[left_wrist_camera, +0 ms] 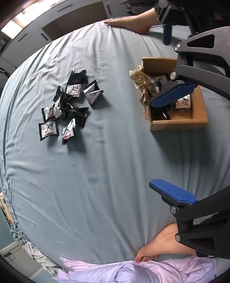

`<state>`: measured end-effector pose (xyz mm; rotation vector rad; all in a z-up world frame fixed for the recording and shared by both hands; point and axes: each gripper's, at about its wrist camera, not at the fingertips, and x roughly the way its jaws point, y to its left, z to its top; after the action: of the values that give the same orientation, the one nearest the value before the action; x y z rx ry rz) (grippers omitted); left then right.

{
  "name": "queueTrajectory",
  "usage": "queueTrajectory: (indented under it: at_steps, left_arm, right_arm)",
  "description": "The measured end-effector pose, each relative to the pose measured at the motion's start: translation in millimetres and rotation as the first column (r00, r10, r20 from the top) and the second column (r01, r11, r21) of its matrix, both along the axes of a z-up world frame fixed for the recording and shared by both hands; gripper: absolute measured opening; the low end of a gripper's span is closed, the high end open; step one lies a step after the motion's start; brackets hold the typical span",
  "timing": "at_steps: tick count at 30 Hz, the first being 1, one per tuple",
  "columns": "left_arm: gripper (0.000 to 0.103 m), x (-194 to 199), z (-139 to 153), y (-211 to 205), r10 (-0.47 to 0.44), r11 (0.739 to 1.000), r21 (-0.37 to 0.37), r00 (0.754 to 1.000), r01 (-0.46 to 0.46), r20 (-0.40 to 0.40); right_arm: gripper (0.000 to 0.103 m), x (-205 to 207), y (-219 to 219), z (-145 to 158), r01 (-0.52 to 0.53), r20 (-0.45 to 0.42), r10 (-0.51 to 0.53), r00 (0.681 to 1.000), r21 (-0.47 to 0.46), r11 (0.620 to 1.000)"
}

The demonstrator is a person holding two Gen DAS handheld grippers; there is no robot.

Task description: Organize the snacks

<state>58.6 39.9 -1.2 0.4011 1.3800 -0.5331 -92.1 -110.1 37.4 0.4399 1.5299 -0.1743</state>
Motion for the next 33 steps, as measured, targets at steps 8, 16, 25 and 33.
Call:
queueTrajectory:
  at_steps: [8,16,25,33]
  left_arm:
    - [0.085,-1.8,-3.0,0.9,-0.004,1.0,0.003,1.0,0.004,-0.009]
    - [0.085,-6.9,-4.9,-5.7,-0.027,1.0,0.01,1.0,0.027,-0.009]
    - [0.085,-11.9,-9.8,-8.8,-0.052,0.998,0.031,0.999,0.052,-0.015]
    - [0.085,-15.9,-11.2,-12.9,-0.075,0.996,0.046,0.997,0.075,-0.007]
  right_arm:
    - [0.077,2.7,-5.2,2.9,0.016,0.01,-0.016,1.0,-0.004,1.0]
    - [0.077,-4.9,-22.6,22.1,0.091,0.074,-0.091,0.993,0.01,0.996]
    - [0.077,-9.0,-32.8,22.6,0.129,0.067,-0.13,0.989,0.027,0.991]
    - [0.077,-7.2,-31.7,20.2,0.123,0.058,-0.124,0.991,0.026,0.992]
